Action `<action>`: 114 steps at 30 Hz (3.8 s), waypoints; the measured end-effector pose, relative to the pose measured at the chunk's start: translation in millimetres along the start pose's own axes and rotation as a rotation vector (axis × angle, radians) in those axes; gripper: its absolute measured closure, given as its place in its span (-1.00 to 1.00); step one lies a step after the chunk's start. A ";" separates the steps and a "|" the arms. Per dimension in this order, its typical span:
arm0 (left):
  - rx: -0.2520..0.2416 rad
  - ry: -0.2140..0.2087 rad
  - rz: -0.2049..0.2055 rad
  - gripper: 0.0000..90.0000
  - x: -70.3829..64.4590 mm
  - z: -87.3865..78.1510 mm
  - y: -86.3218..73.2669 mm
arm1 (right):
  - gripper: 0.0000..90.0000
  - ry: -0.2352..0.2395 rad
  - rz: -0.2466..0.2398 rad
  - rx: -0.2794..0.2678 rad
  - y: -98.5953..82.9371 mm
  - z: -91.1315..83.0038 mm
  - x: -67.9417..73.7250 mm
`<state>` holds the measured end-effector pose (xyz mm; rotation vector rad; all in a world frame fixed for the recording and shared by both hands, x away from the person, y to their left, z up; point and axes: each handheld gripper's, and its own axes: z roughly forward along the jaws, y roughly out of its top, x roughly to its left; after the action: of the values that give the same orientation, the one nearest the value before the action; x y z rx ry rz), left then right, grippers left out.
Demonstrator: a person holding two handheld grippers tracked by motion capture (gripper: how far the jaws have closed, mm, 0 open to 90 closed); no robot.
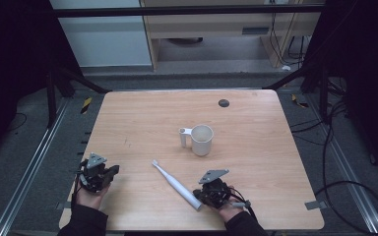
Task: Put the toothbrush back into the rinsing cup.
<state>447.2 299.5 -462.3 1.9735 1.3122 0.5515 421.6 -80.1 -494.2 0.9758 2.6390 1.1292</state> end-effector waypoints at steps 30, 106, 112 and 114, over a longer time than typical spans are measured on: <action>0.001 -0.014 0.004 0.97 -3.2 0.7 0.7 | 0.99 0.055 -0.018 0.003 4.9 11.3 15.6; 0.137 -0.231 0.246 0.99 -152.9 93.8 49.6 | 1.00 -0.480 0.209 -0.205 -64.3 -121.2 -113.1; 0.133 -0.233 0.256 0.99 -156.9 93.8 52.1 | 1.00 -0.478 0.212 -0.203 -64.5 -120.6 -113.7; 0.132 -0.233 0.265 0.99 -158.2 93.7 53.0 | 1.00 -0.476 0.214 -0.202 -64.5 -120.3 -113.5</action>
<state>480.4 112.0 -481.2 2.2624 0.9725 0.3496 437.3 -255.0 -468.1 1.3145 2.0466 1.0197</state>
